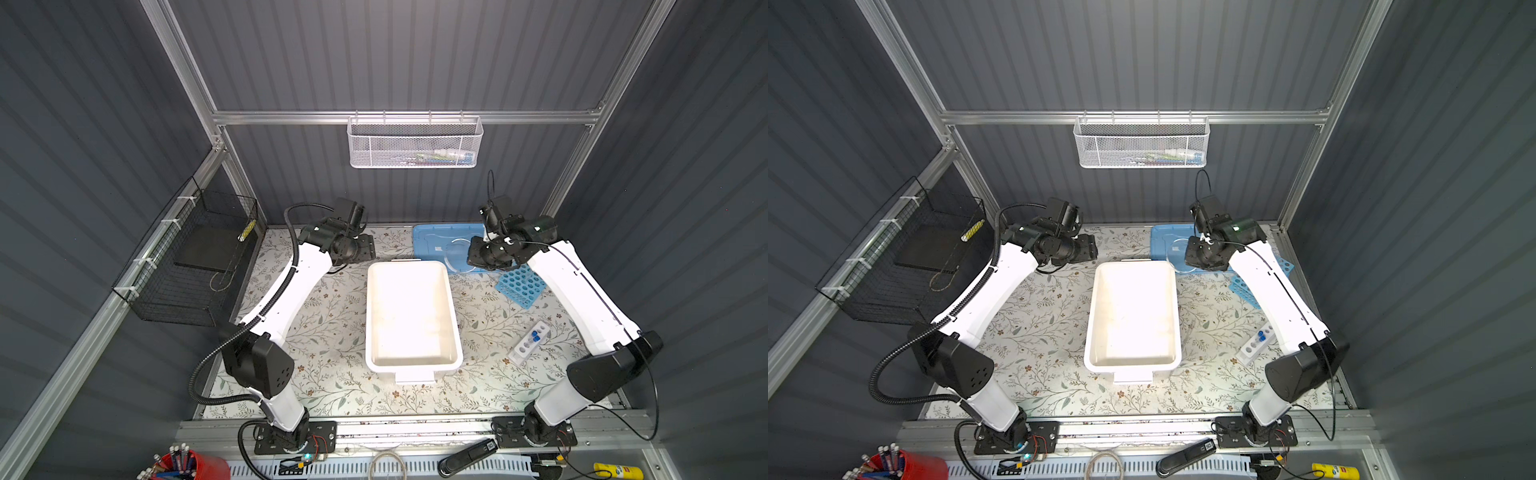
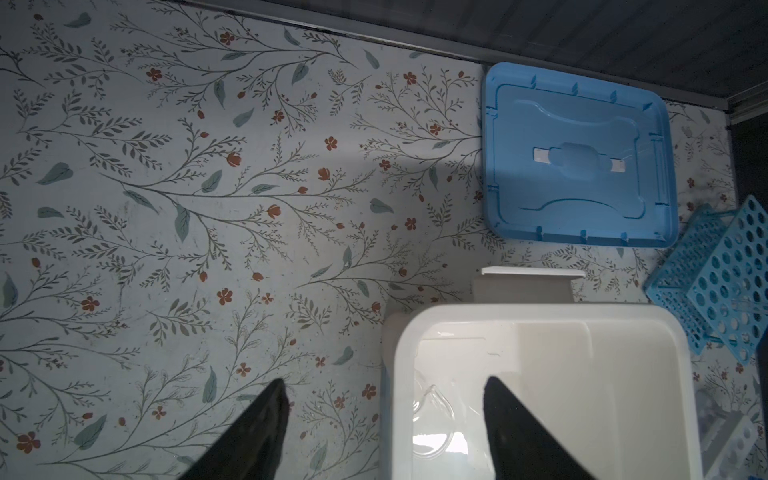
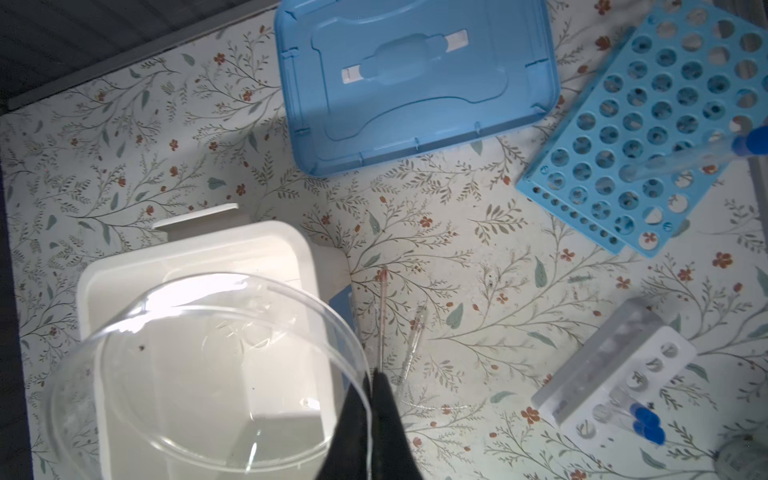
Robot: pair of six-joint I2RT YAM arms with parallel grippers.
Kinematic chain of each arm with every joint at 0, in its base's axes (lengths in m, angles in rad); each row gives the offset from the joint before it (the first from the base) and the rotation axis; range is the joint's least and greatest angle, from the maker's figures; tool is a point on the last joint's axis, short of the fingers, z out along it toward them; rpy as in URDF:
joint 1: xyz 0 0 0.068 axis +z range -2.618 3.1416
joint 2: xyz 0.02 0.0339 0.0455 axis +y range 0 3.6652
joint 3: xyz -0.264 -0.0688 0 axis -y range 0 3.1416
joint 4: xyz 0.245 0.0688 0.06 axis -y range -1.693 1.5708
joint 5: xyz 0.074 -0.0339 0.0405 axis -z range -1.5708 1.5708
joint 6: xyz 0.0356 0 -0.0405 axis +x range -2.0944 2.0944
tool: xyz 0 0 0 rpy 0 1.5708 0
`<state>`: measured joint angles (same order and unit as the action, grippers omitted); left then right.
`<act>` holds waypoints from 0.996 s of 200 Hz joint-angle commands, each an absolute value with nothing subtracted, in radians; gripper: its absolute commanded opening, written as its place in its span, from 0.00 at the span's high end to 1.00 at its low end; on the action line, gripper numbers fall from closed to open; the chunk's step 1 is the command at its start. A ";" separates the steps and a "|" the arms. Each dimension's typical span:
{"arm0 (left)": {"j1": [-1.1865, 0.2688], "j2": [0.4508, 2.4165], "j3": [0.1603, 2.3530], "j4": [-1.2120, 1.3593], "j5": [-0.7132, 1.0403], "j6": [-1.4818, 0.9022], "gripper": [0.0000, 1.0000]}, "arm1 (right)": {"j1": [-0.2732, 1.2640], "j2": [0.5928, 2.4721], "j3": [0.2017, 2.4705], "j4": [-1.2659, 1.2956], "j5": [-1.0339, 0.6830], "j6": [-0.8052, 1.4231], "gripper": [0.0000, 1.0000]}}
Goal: Organize the chemistry lab equipment
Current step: 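Lift the petri dish with the right gripper over the bin while the left draws back, then lower the petri dish into the bin with the right gripper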
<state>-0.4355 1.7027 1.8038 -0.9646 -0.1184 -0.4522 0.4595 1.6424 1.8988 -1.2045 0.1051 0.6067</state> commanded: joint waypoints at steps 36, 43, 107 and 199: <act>-0.379 1.667 1.741 -0.946 -0.058 -0.398 0.25 | 0.601 1.856 2.170 -1.340 0.117 0.676 1.00; -0.376 1.657 1.727 -0.945 -0.053 -0.397 0.25 | 0.612 1.875 2.184 -1.346 0.117 0.683 1.00; -0.365 1.553 1.623 -0.951 -0.041 -0.390 0.24 | 0.697 1.892 2.049 -1.260 0.128 0.765 1.00; -0.363 1.439 1.540 -0.963 -0.028 -0.387 0.24 | 0.753 1.875 1.819 -1.173 0.186 0.834 1.00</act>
